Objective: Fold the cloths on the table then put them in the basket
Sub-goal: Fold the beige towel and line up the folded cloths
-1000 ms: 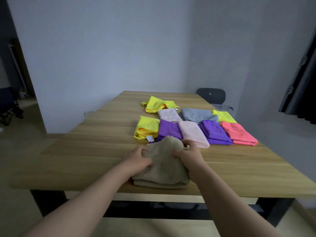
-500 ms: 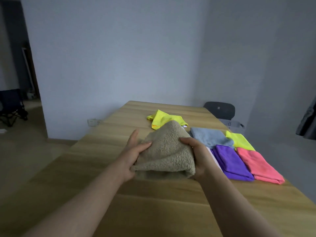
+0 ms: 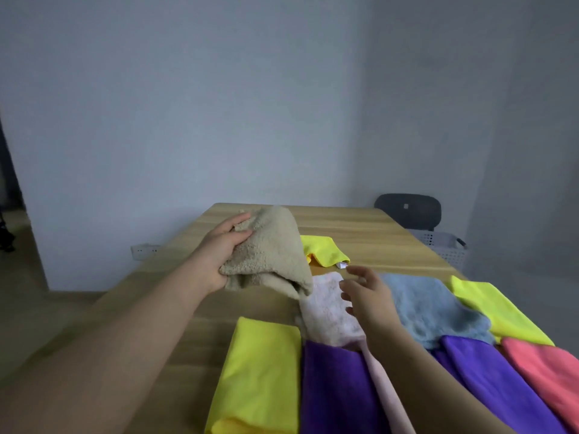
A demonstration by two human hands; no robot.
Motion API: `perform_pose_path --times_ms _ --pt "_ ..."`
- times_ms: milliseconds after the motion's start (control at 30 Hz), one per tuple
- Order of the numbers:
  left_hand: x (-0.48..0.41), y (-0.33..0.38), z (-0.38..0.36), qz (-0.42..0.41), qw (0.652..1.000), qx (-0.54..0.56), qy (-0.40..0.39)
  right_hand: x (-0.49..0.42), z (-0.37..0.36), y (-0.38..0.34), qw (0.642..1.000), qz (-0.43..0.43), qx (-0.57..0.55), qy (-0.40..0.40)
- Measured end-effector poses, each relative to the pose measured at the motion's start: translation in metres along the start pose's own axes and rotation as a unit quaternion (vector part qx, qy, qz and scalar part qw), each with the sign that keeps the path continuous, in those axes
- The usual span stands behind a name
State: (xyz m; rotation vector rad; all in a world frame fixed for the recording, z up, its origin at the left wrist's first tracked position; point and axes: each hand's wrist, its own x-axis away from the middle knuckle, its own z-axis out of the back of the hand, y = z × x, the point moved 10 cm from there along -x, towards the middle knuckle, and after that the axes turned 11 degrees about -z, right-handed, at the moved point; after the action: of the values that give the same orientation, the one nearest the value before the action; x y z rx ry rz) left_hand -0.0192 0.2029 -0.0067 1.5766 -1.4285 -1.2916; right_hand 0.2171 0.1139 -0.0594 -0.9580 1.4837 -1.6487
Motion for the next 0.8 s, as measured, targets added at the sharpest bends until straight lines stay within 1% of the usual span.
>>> perform_pose_path --times_ms 33,67,100,133,167,200,233,267,300,333,367,400,433,467,500,567,633,700,767,800 --pt "-0.011 -0.013 0.004 0.0 0.999 -0.039 0.0 -0.014 -0.001 0.002 0.999 0.01 0.031 0.01" --pt "-0.02 -0.028 0.01 0.008 0.994 -0.11 -0.006 -0.025 -0.003 0.004 0.998 0.02 0.062 0.019" --pt "-0.025 -0.046 0.017 0.021 0.976 -0.215 -0.024 -0.034 -0.005 0.006 0.995 0.028 0.094 0.026" --pt "-0.029 -0.067 0.025 0.041 0.934 -0.351 -0.055 -0.043 -0.008 0.011 0.991 0.033 0.13 0.03" --pt "-0.03 -0.082 0.033 0.061 0.856 -0.506 -0.084 -0.049 -0.011 0.016 0.984 0.033 0.172 0.031" --pt "-0.033 -0.086 0.041 0.056 0.765 -0.636 -0.084 -0.054 -0.015 0.022 0.975 0.031 0.217 0.03" --pt "-0.036 -0.082 0.037 0.01 0.703 -0.707 -0.067 -0.059 -0.018 0.029 0.966 0.028 0.256 0.029" --pt "-0.037 -0.072 0.023 -0.06 0.681 -0.727 -0.057 -0.059 -0.019 0.032 0.959 0.034 0.28 0.035" --pt "-0.037 -0.071 0.007 -0.115 0.69 -0.712 -0.065 -0.059 -0.02 0.034 0.954 0.043 0.295 0.043" --pt "-0.036 -0.076 -0.01 -0.138 0.706 -0.688 -0.095 -0.058 -0.02 0.034 0.947 0.059 0.311 0.054" --pt "-0.032 -0.092 -0.023 -0.128 0.719 -0.669 -0.14 -0.054 -0.022 0.034 0.933 0.078 0.344 0.065" --pt "-0.026 -0.114 -0.032 -0.088 0.713 -0.669 -0.189 -0.051 -0.025 0.034 0.912 0.099 0.391 0.074" --pt "-0.017 -0.138 -0.033 -0.035 0.689 -0.686 -0.231 -0.047 -0.029 0.034 0.886 0.121 0.441 0.08" --pt "-0.008 -0.154 -0.029 0.008 0.664 -0.704 -0.252 -0.042 -0.035 0.034 0.861 0.141 0.482 0.079" --pt "-0.004 -0.162 -0.022 0.034 0.646 -0.72 -0.253 -0.039 -0.041 0.035 0.843 0.157 0.51 0.072" --pt "-0.001 -0.163 -0.014 0.055 0.628 -0.74 -0.235 -0.036 -0.048 0.037 0.825 0.165 0.537 0.059" --pt "0.001 -0.158 -0.01 0.069 0.618 -0.751 -0.223 -0.038 -0.048 0.041 0.816 0.14 0.557 0.06" --pt "0.002 -0.155 -0.01 0.08 0.609 -0.755 -0.229 -0.039 -0.044 0.044 0.805 0.116 0.577 0.073" --pt "0.001 -0.15 -0.012 0.093 0.603 -0.755 -0.239 -0.041 -0.046 0.046 0.78 0.1 0.614 0.066" --pt "-0.003 -0.146 -0.015 0.093 0.608 -0.752 -0.237 -0.043 -0.048 0.044 0.764 0.096 0.635 0.056"
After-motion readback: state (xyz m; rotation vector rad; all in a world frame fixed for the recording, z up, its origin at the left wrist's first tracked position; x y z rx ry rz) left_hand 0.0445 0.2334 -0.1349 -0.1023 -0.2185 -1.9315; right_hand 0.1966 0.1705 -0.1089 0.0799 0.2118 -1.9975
